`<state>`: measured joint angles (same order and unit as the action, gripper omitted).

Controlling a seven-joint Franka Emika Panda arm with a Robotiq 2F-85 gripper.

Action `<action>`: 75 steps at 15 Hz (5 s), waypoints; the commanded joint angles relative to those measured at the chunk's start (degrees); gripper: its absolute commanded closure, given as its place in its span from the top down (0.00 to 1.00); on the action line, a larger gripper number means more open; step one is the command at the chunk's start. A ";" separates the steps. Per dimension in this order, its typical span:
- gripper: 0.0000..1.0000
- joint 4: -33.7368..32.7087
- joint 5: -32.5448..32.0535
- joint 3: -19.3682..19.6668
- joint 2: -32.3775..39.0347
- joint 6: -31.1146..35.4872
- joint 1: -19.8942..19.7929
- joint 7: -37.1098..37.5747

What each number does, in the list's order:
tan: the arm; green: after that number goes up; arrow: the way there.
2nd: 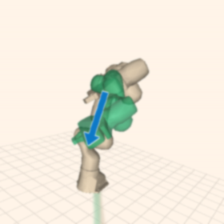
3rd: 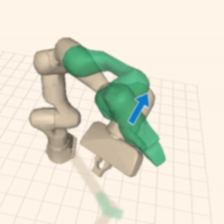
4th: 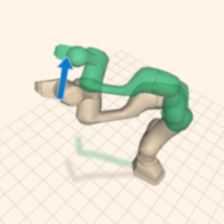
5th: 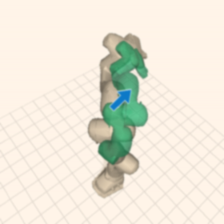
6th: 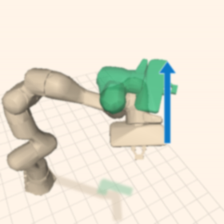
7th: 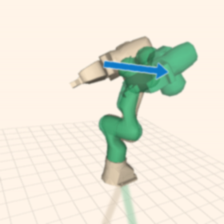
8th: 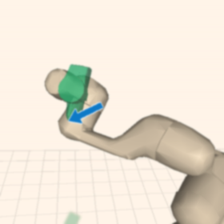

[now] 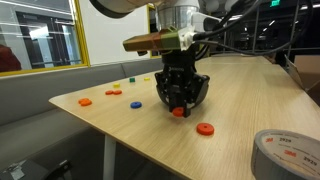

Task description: Place three orange rings and one blue ring inside the black bowl

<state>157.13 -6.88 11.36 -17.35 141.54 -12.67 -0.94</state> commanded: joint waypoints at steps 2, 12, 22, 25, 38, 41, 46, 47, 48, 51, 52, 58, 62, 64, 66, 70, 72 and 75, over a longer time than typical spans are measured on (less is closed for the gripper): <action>0.27 0.66 -2.16 -2.49 -9.74 -6.65 -1.93 3.88; 0.27 0.01 6.59 -2.38 -15.49 6.39 1.17 4.34; 0.27 -0.05 14.02 -0.36 -5.47 15.33 5.42 2.25; 0.54 -0.60 15.39 -0.05 -2.73 14.93 5.91 2.00; 1.00 -0.03 1.30 -7.04 -11.10 6.81 -8.96 16.59; 1.00 0.07 -2.88 -7.60 -13.31 0.17 -12.54 19.21; 1.00 -0.05 -1.59 -2.23 -12.60 -7.20 -7.11 3.73; 1.00 0.05 -1.23 -1.27 -11.85 -7.19 -5.97 0.69; 1.00 0.20 -1.26 -0.56 -11.43 -7.18 -5.24 -1.56; 1.00 0.91 -1.23 1.76 -9.64 -5.77 -3.93 -6.78; 1.00 0.97 -1.26 2.37 -8.99 -5.29 -3.77 -7.99; 1.00 0.45 -0.41 5.97 -4.52 -4.11 -3.83 -13.05; 1.00 -1.13 0.80 6.73 -0.63 -3.15 -3.27 -14.26; 1.00 -1.94 1.79 6.75 1.22 -2.65 -2.92 -14.70; 1.00 -2.89 3.01 6.76 2.88 -2.38 -2.54 -15.22; 1.00 -3.80 3.87 6.37 5.15 0.57 -3.04 -14.07; 1.00 -3.84 3.78 6.22 5.99 2.72 -3.31 -13.35; 1.00 -3.81 3.24 6.00 7.37 5.16 -3.55 -12.51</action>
<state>154.30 -3.93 17.12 -11.90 144.13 -16.23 -14.28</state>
